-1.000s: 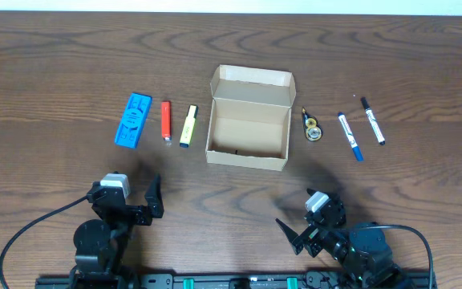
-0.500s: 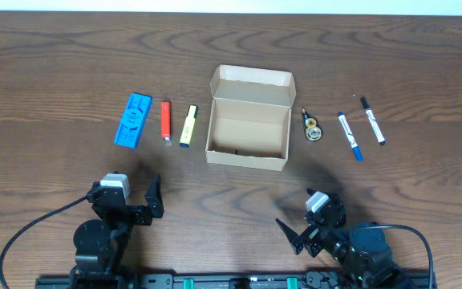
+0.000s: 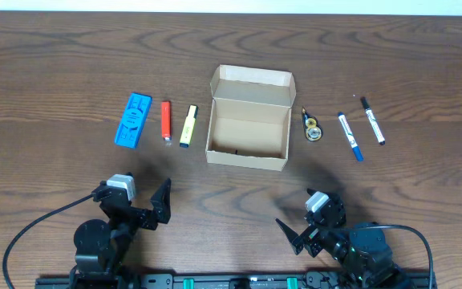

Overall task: Pack container
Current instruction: 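Reach left gripper down over the blue whiteboard duster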

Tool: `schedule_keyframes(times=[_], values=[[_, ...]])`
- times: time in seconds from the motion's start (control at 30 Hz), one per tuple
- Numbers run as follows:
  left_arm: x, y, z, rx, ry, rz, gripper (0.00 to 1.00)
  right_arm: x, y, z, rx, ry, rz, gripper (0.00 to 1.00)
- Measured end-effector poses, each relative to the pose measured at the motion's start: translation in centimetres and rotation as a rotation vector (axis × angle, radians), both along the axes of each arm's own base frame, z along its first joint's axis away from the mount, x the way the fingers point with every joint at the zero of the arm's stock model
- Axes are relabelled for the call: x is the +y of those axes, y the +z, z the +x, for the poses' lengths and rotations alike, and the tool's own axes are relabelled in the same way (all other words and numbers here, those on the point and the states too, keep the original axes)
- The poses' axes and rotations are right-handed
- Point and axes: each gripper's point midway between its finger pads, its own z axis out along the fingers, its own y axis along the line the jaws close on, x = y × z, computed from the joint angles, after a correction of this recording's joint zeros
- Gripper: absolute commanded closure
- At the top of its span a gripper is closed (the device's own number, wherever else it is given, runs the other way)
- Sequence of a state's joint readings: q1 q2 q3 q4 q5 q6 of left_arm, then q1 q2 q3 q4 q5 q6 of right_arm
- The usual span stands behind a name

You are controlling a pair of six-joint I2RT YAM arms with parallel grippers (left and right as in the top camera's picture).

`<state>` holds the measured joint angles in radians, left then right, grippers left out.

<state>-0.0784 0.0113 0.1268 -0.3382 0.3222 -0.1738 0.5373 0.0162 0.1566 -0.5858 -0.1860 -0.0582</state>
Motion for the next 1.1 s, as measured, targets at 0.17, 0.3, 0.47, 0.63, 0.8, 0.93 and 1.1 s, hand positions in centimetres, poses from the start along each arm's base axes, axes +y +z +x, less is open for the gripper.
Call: schedule_keyframes(times=[0.17,0.3,0.47,0.63,0.8,0.93,1.1], values=[[0.7,0.0,-0.2,0.055,0.044,0.012,0.05,0.0,0.0,0.0,0.0,0.0,0.0,0.01],[2.9,2.0,0.7,0.062,0.165,0.064,0.05,0.0,0.0,0.0,0.0,0.0,0.0,0.01],[5.2,2.9,2.1,0.133,0.273,0.167,0.05,0.0,0.0,0.0,-0.001,0.0,0.001,0.01],[6.1,3.1,4.2,0.248,0.295,0.278,0.05,0.0,0.1,0.0,-0.003,0.0,0.002,0.01],[5.9,3.4,7.6,0.344,0.219,0.42,0.05,0.0,0.1,0.0,-0.004,0.0,0.002,0.01],[5.5,2.8,10.1,0.398,0.136,0.514,0.05,0.0,0.1,0.0,-0.004,0.0,0.002,0.01],[5.3,2.1,13.4,0.443,0.065,0.575,0.05,0.0,0.1,0.0,-0.004,0.0,0.002,0.01]])
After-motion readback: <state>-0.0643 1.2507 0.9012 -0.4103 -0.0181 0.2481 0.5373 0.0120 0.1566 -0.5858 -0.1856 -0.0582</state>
